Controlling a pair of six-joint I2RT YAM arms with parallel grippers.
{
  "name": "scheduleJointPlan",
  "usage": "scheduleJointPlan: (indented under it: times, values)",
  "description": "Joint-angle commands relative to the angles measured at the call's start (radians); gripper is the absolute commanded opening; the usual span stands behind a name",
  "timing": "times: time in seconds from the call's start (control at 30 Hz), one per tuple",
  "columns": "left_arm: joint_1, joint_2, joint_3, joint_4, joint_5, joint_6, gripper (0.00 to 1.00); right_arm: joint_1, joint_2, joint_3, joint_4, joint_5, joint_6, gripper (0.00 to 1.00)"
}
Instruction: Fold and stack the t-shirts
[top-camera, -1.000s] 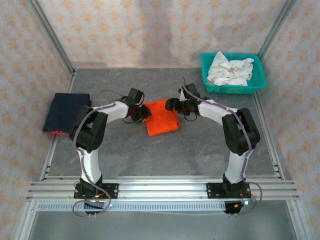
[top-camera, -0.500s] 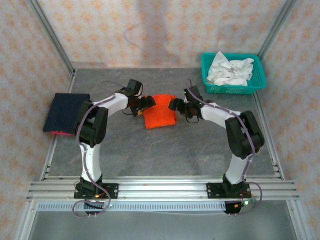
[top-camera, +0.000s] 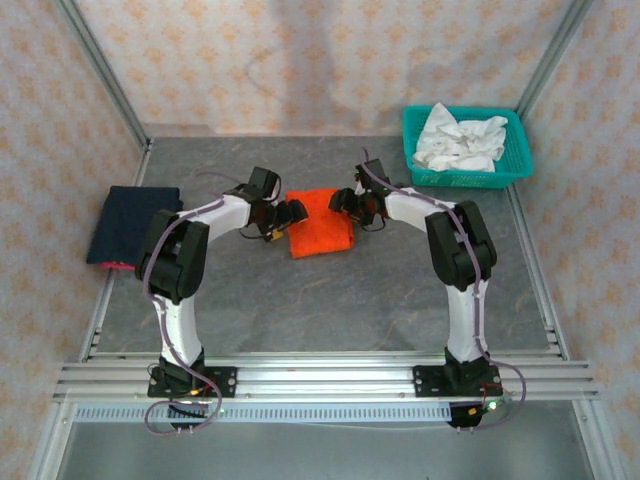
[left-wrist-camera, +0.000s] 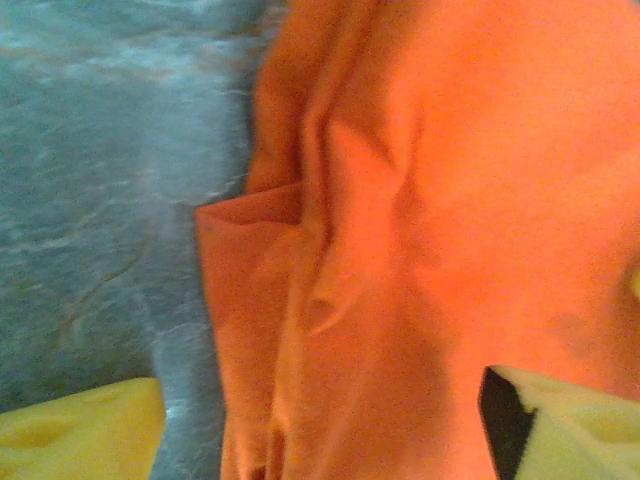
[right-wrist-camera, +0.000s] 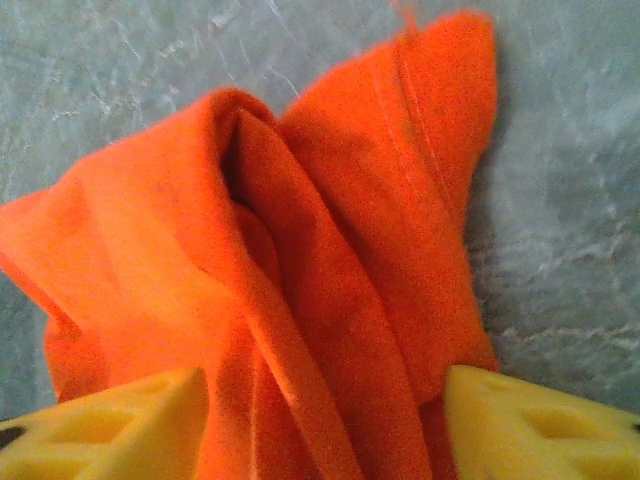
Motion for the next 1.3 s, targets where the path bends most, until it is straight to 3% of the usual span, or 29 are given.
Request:
scheduleJointPlan:
  times: [0.0, 0.3, 0.57, 0.77, 0.97, 1.1, 1.27]
  values:
    - [-0.029, 0.037, 0.03, 0.039, 0.03, -0.019, 0.77, -0.004, 0.014, 0.017, -0.019, -0.078, -0.002, 0.49]
    - [-0.041, 0.092, 0.077, 0.027, 0.029, -0.016, 0.73, -0.003, 0.017, -0.019, -0.002, -0.089, 0.021, 0.1]
    - [-0.023, -0.034, 0.039, -0.05, -0.111, 0.062, 0.87, -0.003, -0.006, -0.051, 0.005, -0.045, 0.024, 0.07]
    - [0.034, -0.112, -0.008, -0.06, -0.102, 0.073, 1.0, -0.004, -0.014, -0.078, 0.053, -0.068, 0.049, 0.0]
    - [0.045, -0.12, -0.022, -0.057, -0.101, 0.077, 1.0, 0.005, -0.018, -0.142, 0.213, -0.121, 0.152, 0.0]
    - [0.038, -0.09, -0.028, -0.032, -0.059, 0.051, 0.92, 0.007, -0.009, -0.142, 0.223, -0.123, 0.155, 0.01]
    - [0.043, -0.126, -0.032, -0.078, -0.143, 0.078, 0.94, 0.016, -0.004, -0.134, 0.219, -0.139, 0.149, 0.01]
